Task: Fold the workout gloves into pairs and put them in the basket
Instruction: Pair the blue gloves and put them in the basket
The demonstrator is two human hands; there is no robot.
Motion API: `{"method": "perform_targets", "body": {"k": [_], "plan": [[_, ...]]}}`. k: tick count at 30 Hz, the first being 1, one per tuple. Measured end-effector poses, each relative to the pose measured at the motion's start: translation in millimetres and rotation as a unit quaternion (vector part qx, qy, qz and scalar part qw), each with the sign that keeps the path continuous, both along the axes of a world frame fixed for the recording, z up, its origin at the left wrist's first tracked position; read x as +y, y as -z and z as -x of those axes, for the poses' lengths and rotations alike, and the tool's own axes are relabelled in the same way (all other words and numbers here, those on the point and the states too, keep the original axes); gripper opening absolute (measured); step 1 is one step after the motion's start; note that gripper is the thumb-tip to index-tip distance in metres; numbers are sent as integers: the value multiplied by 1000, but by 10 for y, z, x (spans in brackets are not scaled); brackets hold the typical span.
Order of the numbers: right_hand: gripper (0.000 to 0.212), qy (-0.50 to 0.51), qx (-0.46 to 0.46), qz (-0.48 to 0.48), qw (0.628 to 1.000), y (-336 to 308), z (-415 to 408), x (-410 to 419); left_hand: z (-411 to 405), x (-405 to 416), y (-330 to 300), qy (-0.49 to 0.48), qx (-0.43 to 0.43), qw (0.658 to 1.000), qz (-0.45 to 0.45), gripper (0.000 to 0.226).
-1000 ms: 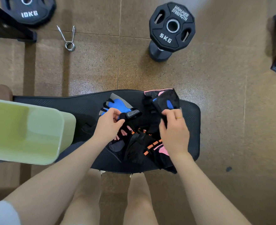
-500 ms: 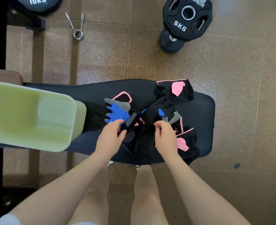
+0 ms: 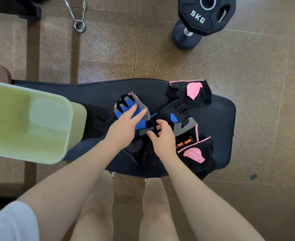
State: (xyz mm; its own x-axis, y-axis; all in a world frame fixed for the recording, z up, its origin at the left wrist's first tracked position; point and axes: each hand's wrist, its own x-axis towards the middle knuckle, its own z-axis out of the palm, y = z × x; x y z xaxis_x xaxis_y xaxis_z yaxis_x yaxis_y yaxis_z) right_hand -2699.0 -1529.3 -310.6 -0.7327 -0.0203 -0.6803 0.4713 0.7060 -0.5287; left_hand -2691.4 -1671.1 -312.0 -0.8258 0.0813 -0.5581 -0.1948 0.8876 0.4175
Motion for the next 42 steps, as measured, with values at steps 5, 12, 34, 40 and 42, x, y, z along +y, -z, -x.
{"method": "perform_targets", "body": {"k": [5, 12, 34, 40, 42], "plan": [[15, 45, -11, 80, 996, -74, 124, -56, 108, -79, -57, 33, 107, 993, 41, 55], [16, 145, -59, 297, 942, -669, 409, 237, 376, -124, -562, 60, 176, 977, -103, 18], [21, 134, -57, 297, 944, -1373, 375, 255, 373, 270, -1360, -254, 108, 940, -202, 32], [21, 144, -90, 290, 942, -1192, 279, 192, 316, 249, -1285, -186, 98, 967, -143, 22], [22, 143, -98, 262, 949, -1122, 259, 161, 303, 184, -1248, -159, 79, 979, -102, 22]]}}
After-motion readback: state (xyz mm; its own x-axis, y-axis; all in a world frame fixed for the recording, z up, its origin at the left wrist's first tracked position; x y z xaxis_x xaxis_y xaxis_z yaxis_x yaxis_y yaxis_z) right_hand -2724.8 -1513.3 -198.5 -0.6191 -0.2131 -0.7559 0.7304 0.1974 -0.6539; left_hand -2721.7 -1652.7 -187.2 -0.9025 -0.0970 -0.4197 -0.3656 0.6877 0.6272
